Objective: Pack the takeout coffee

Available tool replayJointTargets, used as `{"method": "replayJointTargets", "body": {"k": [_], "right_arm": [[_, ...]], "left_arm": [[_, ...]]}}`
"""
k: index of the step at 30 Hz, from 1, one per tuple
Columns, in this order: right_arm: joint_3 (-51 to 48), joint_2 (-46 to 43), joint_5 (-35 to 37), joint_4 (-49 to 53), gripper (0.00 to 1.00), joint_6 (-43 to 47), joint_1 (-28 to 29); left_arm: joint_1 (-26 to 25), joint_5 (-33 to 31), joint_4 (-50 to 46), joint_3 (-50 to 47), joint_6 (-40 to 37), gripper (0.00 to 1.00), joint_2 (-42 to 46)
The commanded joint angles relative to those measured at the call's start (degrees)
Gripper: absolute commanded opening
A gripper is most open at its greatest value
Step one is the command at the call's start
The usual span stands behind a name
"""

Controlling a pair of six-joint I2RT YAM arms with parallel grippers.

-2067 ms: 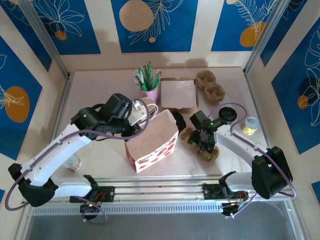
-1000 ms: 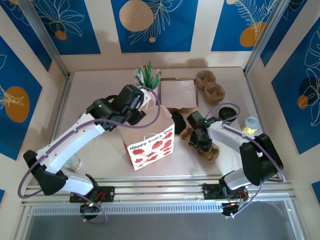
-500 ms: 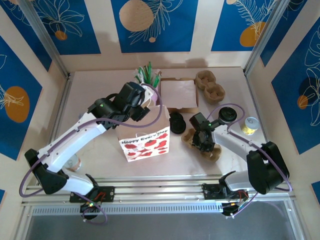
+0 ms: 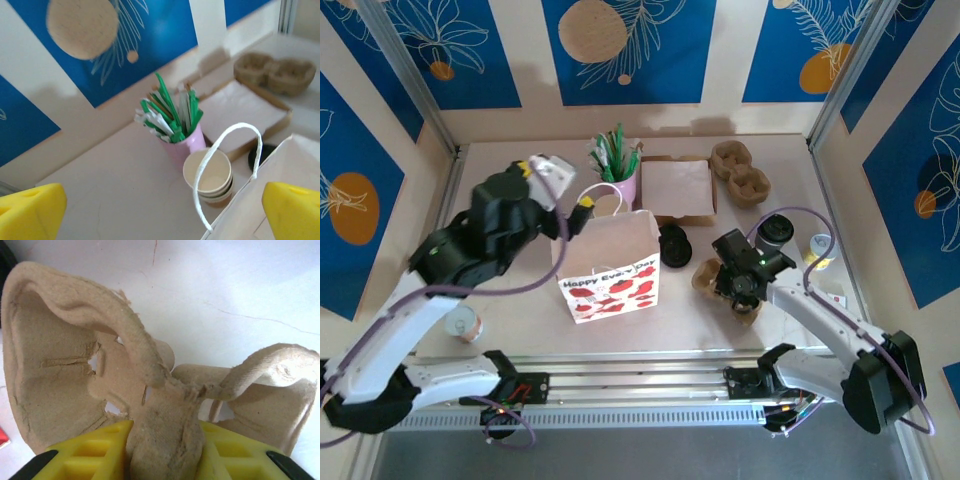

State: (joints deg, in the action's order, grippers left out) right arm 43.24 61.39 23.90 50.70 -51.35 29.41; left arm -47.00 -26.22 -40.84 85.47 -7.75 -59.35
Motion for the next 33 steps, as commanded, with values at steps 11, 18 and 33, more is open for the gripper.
{"method": "replayJointTargets", "body": {"k": [11,18,33], "right_arm": [[18.5,-10.0,2.7,16.5,0.3,3.3,6.3],[33.7,-7.5,3.7,20.9,0.28,4.0,14.6],[63.1,13.3,7.8,23.1,0.28,13.5,29.1]], "left_arm": [[0.3,-11.1,7.5,-18.3,3.8,1.0,19.8],[0.3,-16.4,15.0,-29.0,5.3,1.0,29.7],[0.3,-21.2,19.8,-41.8,7.1,1.0,38.7]]}}
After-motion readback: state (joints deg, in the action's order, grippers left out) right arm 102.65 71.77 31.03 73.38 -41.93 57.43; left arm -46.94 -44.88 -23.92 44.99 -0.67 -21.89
